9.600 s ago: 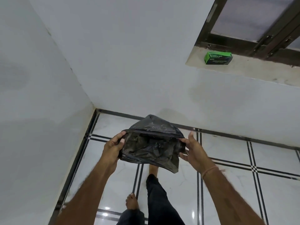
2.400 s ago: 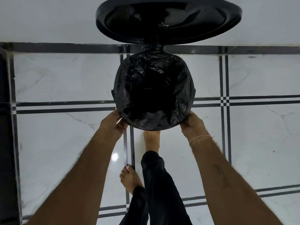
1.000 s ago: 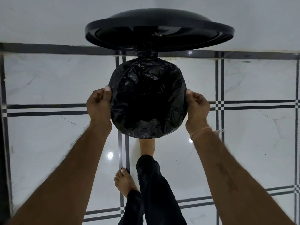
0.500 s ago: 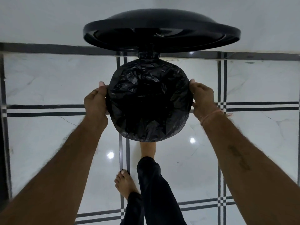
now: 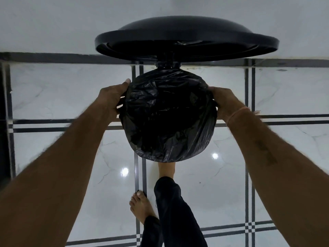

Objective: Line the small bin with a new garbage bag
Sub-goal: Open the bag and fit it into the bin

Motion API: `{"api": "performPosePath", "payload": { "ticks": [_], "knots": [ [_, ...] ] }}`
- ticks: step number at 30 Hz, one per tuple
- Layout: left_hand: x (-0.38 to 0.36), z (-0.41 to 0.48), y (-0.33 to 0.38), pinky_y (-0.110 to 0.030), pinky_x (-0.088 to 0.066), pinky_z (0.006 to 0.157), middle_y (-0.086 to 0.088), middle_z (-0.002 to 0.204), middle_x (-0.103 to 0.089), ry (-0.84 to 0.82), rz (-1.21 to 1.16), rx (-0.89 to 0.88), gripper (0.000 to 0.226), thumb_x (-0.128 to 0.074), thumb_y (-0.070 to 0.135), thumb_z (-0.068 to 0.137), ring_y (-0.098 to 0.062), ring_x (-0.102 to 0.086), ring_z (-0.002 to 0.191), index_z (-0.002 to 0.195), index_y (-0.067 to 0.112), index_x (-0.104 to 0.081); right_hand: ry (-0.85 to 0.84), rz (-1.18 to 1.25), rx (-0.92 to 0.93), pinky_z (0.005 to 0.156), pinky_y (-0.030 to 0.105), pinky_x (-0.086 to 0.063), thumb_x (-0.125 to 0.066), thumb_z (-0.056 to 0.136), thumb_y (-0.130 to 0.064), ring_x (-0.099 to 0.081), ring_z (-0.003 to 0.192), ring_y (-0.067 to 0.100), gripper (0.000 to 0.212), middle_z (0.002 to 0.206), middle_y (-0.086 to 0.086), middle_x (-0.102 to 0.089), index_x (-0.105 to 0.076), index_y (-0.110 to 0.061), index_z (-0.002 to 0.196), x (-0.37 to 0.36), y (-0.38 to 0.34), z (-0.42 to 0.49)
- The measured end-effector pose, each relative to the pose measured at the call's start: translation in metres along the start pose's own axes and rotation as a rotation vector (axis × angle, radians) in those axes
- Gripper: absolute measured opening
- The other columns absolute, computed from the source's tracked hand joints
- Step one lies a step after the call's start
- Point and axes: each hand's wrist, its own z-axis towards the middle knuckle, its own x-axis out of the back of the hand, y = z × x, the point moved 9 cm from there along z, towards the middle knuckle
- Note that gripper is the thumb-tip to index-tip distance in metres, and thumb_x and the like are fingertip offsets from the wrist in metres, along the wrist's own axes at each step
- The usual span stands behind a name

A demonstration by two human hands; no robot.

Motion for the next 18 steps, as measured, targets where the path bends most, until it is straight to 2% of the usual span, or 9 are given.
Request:
{"api": "performPosePath", "payload": {
  "ticks": [1, 3, 4, 6, 7, 9, 13, 15, 18],
  "knots": [
    [-0.002, 0.001, 0.003, -0.031, -0.052, 0.074, 0.008, 0.091, -0.074, -0.008, 0.008, -0.013, 0.033, -0.075, 0.050, 0.089, -0.015, -0.067, 0.087, 0.101, 0.020, -0.076, -0.025, 0.022, 0.037, 0.066, 0.032, -0.056, -0.076, 0.092, -0.033, -0.064, 0.089, 0.020, 0.022, 0.085, 0.000, -0.068, -0.073, -0.011, 0.093, -0.001, -0.005, 0.000],
    [-0.011, 0.000, 0.012, -0.029, -0.052, 0.075, 0.008, 0.101, -0.076, -0.057, 0.033, -0.043, 0.042, -0.072, 0.056, 0.088, -0.013, -0.069, 0.091, 0.110, 0.021, -0.079, -0.075, 0.057, 0.106, 0.070, 0.031, -0.056, -0.074, 0.091, -0.049, -0.068, 0.100, 0.018, 0.043, 0.106, 0.000, -0.073, -0.077, -0.012, 0.111, -0.005, -0.017, -0.005],
    [-0.015, 0.001, 0.017, -0.028, -0.052, 0.074, 0.009, 0.100, -0.076, -0.074, 0.048, -0.064, 0.041, -0.074, 0.055, 0.087, -0.012, -0.070, 0.089, 0.109, 0.021, -0.079, -0.108, 0.050, 0.137, 0.068, 0.028, -0.057, -0.075, 0.090, -0.051, -0.071, 0.097, 0.015, 0.048, 0.107, 0.000, -0.075, -0.077, -0.011, 0.115, -0.010, -0.024, -0.006],
    [-0.022, 0.005, 0.026, -0.024, -0.051, 0.065, 0.011, 0.085, -0.076, -0.077, 0.079, -0.111, 0.026, -0.080, 0.046, 0.085, -0.007, -0.069, 0.074, 0.092, 0.021, -0.079, -0.169, 0.005, 0.184, 0.061, 0.022, -0.059, -0.078, 0.089, -0.044, -0.077, 0.082, 0.012, 0.043, 0.098, 0.001, -0.079, -0.077, -0.008, 0.113, -0.019, -0.036, -0.006],
    [-0.023, 0.007, 0.030, -0.022, -0.049, 0.060, 0.011, 0.079, -0.075, -0.071, 0.093, -0.126, 0.020, -0.081, 0.042, 0.085, -0.007, -0.067, 0.068, 0.084, 0.022, -0.076, -0.180, -0.012, 0.192, 0.060, 0.022, -0.060, -0.080, 0.089, -0.040, -0.078, 0.079, 0.013, 0.040, 0.095, 0.003, -0.080, -0.077, -0.007, 0.112, -0.022, -0.039, -0.006],
    [-0.023, 0.012, 0.033, -0.022, -0.049, 0.059, 0.009, 0.077, -0.074, -0.060, 0.101, -0.121, 0.018, -0.082, 0.038, 0.085, -0.008, -0.066, 0.067, 0.081, 0.022, -0.074, -0.203, -0.023, 0.190, 0.064, 0.024, -0.062, -0.081, 0.088, -0.034, -0.079, 0.080, 0.014, 0.035, 0.091, 0.004, -0.080, -0.078, -0.006, 0.108, -0.026, -0.044, -0.001],
    [-0.025, 0.023, 0.033, -0.028, -0.053, 0.067, 0.005, 0.075, -0.071, -0.072, 0.148, -0.065, 0.024, -0.080, 0.041, 0.087, -0.012, -0.065, 0.069, 0.088, 0.017, -0.073, -0.224, -0.044, 0.140, 0.096, 0.040, -0.061, -0.089, 0.079, -0.035, -0.076, 0.105, 0.027, 0.028, 0.103, 0.009, -0.081, -0.081, -0.011, 0.091, -0.030, -0.044, 0.024],
    [-0.026, 0.031, 0.029, -0.032, -0.057, 0.074, 0.002, 0.069, -0.068, -0.088, 0.210, -0.032, 0.031, -0.077, 0.044, 0.088, -0.015, -0.065, 0.069, 0.078, 0.016, -0.071, -0.244, -0.089, 0.109, 0.099, 0.044, -0.060, -0.090, 0.077, -0.037, -0.076, 0.102, 0.027, 0.030, 0.104, 0.011, -0.081, -0.081, -0.011, 0.088, -0.035, -0.043, 0.034],
    [-0.027, 0.035, 0.023, -0.044, -0.057, 0.096, -0.004, 0.080, -0.069, -0.082, 0.217, -0.004, 0.033, -0.076, 0.041, 0.090, -0.026, -0.065, 0.091, 0.079, 0.011, -0.071, -0.279, -0.111, 0.086, 0.102, 0.045, -0.058, -0.083, 0.086, -0.040, -0.075, 0.093, 0.024, 0.030, 0.093, 0.009, -0.079, -0.077, -0.011, 0.087, -0.040, -0.036, 0.033]
  ]
}}
